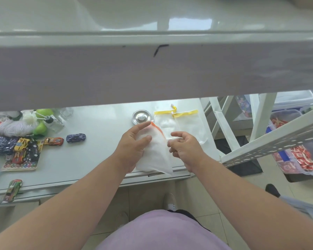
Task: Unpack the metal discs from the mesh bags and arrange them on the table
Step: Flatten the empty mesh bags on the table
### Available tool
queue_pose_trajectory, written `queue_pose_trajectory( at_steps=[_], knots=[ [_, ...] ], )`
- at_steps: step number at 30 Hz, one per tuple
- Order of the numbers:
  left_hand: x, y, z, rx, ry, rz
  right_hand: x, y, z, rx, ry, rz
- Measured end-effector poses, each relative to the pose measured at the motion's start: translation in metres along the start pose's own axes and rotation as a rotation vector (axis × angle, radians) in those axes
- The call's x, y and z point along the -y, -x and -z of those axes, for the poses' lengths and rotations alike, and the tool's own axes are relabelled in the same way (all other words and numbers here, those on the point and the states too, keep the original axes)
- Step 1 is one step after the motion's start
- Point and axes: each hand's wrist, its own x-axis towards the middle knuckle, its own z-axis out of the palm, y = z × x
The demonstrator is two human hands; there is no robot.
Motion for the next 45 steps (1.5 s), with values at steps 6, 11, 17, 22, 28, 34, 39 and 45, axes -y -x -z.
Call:
queue_pose_trajectory(
  at_steps=[6,11,17,22,28,34,39,45],
  knots=[
    [-0.003,0.009,0.011,0.054,0.072,0.019,-0.006,0.002,-0.018,0.26,-0.258,-0.258],
    [-0.004,0.012,0.023,0.017,0.012,-0.015,-0.004,-0.008,-0.023,-0.089,-0.128,-0.007],
    [0.006,0.015,0.051,-0.105,-0.011,0.003,-0.01,-0.029,0.006,-0.278,0.379,0.151],
    [0.01,0.02,0.051,-0.061,0.0,-0.008,-0.014,-0.027,0.015,-0.313,0.599,0.226],
    [-0.01,0.014,-0.005,0.154,-0.007,-0.04,0.006,0.012,0.01,0.121,-0.122,-0.046],
    [-0.008,-0.01,-0.072,0.203,-0.148,-0.027,0.017,0.006,0.06,-0.268,0.121,0.223],
    [0.004,-0.02,-0.082,0.122,-0.373,-0.028,-0.002,-0.016,0.096,-0.362,0.624,0.161],
    [-0.005,-0.019,-0.02,-0.046,-0.396,-0.042,-0.004,-0.021,0.064,-0.299,0.77,0.314]
  ],
)
